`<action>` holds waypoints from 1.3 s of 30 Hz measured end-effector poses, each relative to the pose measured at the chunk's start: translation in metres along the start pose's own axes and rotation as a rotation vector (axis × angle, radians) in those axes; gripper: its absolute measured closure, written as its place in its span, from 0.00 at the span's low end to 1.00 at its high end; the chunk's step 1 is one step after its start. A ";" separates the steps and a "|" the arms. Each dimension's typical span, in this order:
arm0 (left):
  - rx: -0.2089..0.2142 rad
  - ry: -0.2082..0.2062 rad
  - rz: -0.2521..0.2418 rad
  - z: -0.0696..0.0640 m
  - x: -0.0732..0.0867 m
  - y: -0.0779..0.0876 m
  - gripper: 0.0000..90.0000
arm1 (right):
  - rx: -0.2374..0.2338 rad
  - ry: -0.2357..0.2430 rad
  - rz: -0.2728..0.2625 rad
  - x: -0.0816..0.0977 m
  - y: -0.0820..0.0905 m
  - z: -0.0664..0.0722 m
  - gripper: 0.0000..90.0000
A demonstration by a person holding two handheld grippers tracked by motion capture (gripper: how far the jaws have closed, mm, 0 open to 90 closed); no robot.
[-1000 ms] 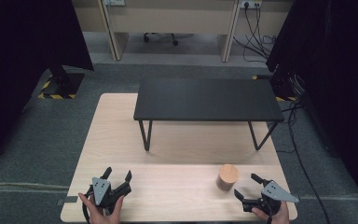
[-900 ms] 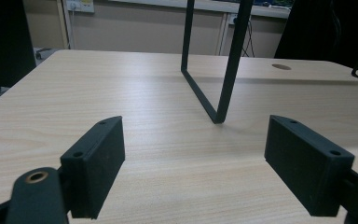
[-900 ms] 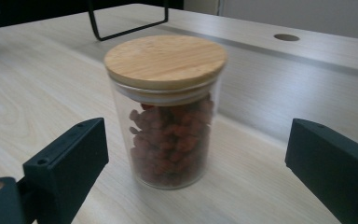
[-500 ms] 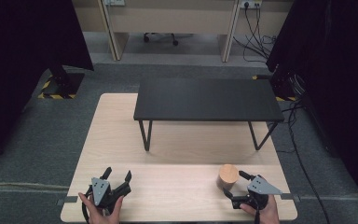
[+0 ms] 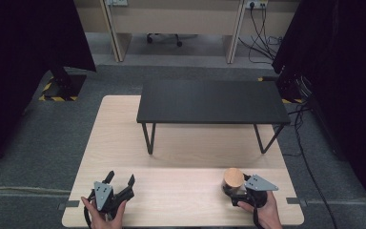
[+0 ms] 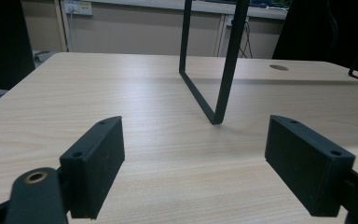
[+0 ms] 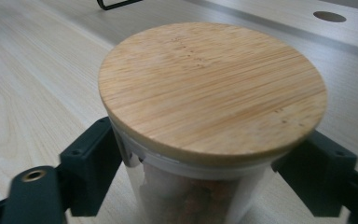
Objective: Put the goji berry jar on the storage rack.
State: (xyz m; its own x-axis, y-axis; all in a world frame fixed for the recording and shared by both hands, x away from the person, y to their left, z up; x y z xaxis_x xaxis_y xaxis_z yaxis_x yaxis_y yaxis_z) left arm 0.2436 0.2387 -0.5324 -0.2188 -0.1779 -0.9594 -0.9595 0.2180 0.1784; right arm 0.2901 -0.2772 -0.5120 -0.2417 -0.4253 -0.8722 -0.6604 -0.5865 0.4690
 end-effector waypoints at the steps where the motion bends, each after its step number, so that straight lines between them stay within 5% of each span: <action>1: 0.000 -0.001 0.000 0.000 0.000 0.000 0.21 | 0.002 0.002 0.003 -0.001 -0.001 0.001 0.27; 17: 0.003 -0.016 -0.004 -0.001 0.000 0.000 0.22 | 0.040 -0.033 -0.017 0.000 0.004 0.007 0.29; 27: 0.001 -0.016 -0.007 -0.001 0.001 0.001 0.22 | 0.261 -0.145 -0.076 -0.031 0.034 0.031 0.29; 39: 0.000 -0.024 -0.006 -0.002 0.001 0.000 0.22 | 0.354 -0.167 -0.099 -0.052 0.053 0.043 0.29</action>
State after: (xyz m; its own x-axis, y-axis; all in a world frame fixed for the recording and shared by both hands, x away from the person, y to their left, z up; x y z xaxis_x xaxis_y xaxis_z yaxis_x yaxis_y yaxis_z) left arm 0.2427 0.2364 -0.5326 -0.2088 -0.1567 -0.9653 -0.9609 0.2166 0.1726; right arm 0.2372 -0.2563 -0.4476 -0.2577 -0.2433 -0.9351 -0.8834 -0.3327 0.3300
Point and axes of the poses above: each handheld gripper's, and its own axes: y roughly backward along the jaws, x roughly out of its underside, z roughly to its left, the point moved 9 cm from there along -y, roughly forward along the jaws, and after that the axes turned 7 degrees about y, right-handed, at the moved point
